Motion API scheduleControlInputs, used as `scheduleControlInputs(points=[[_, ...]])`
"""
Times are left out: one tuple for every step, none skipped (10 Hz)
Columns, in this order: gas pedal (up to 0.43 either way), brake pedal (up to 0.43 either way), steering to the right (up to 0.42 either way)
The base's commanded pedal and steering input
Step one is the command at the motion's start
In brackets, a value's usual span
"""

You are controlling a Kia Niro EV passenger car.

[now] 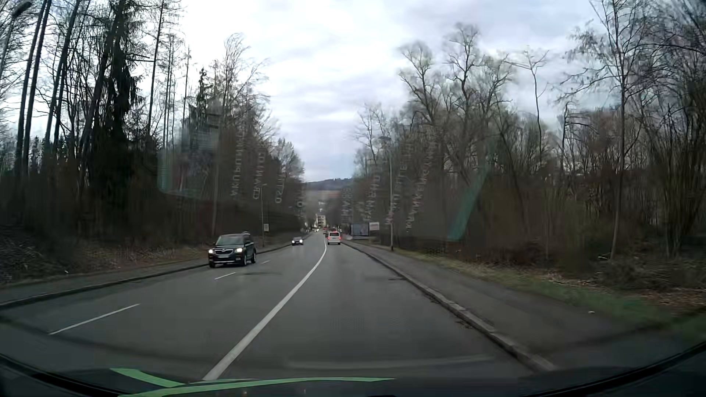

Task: Follow the waypoints while adhering to traffic rules and regulations

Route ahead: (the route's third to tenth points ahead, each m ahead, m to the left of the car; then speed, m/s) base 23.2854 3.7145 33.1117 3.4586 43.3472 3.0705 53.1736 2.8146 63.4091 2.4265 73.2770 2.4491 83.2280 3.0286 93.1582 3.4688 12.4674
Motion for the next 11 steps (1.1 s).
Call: scheduleControlInputs(points=[[0.000, 0.122, -0.008], [0.000, 0.122, -0.008], [0.000, 0.122, -0.008], [0.000, 0.128, -0.008], [0.000, 0.128, -0.008], [0.000, 0.128, -0.008], [0.000, 0.128, -0.008], [0.000, 0.128, -0.008], [0.000, 0.128, -0.008], [0.000, 0.128, -0.008], [0.000, 0.128, -0.008]])
